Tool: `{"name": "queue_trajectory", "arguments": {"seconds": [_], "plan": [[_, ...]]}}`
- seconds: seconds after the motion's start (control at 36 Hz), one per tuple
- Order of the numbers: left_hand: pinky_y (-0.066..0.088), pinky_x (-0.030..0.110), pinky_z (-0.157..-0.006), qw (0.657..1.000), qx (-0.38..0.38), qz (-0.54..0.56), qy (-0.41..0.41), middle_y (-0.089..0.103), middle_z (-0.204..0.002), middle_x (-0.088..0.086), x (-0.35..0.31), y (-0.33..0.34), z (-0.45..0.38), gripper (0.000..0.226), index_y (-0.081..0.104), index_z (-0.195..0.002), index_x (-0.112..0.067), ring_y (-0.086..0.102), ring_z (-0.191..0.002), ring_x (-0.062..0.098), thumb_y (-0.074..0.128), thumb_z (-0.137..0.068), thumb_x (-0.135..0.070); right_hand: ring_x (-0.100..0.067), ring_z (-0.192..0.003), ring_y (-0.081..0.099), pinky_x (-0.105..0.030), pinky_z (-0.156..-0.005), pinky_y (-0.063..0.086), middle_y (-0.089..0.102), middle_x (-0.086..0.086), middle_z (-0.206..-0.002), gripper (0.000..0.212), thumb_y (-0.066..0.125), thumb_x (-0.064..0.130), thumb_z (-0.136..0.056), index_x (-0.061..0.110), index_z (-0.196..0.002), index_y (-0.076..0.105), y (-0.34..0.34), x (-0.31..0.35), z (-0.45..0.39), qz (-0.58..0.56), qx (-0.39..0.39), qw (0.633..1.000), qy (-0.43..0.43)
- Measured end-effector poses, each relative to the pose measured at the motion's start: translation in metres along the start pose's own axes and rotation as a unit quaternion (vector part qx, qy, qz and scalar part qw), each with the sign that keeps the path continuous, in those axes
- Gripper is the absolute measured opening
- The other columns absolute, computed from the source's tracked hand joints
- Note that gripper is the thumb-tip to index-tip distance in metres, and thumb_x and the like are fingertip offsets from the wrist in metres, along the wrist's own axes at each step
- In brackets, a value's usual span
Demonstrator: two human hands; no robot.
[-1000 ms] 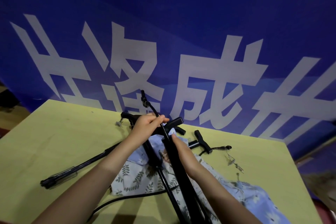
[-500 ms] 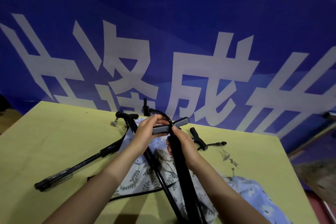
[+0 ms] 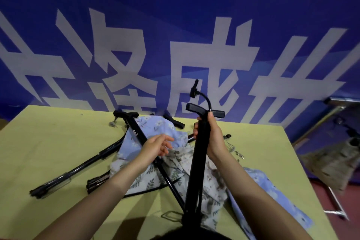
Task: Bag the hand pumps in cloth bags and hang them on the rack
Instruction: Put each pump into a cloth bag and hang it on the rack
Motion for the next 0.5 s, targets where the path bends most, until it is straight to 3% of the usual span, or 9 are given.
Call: {"name": "queue_trajectory", "arguments": {"seconds": [0.25,0.39,0.5], "plan": [[0.038,0.019,-0.051,0.992,0.071,-0.098,-0.036,0.061,-0.074,0.003,0.034,0.022,0.033,0.034,0.064,-0.102,-0.003,0.051,-0.056,0.013,0.033,-0.105,-0.019,-0.017,-0.055,0.049,-0.028,-0.057,0.038,0.052,-0.003,-0.066,0.037,0.044,0.046,-0.097,0.012,-0.086,0.055,-0.042,0.002,0.025,-0.06,-0.059,0.996,-0.036],[0.037,0.018,-0.048,0.986,0.061,-0.151,-0.019,0.058,-0.066,0.0,0.043,0.019,0.037,0.034,0.063,-0.082,-0.008,0.049,-0.051,0.01,0.037,-0.103,-0.016,-0.016,-0.055,0.052,-0.026,-0.054,0.044,0.055,-0.001,-0.067,0.036,0.046,0.046,-0.097,0.012,-0.093,0.057,-0.065,0.006,0.032,-0.081,-0.125,0.987,-0.062],[0.023,0.022,-0.041,0.984,0.054,-0.157,-0.071,0.031,-0.048,-0.004,0.051,0.017,0.043,0.045,0.039,-0.059,-0.017,0.027,-0.037,0.01,0.042,-0.102,-0.029,-0.017,-0.057,0.053,-0.028,-0.058,0.047,0.055,-0.002,-0.068,0.037,0.043,0.046,-0.1,0.012,-0.093,0.056,-0.075,0.019,0.035,-0.086,-0.211,0.97,-0.09]]}}
Point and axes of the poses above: each hand's wrist, its own z-axis away from the middle knuckle, its own y-axis out of the palm, x = y × z, the point moved 1 cm from there along -z, towards the middle knuckle
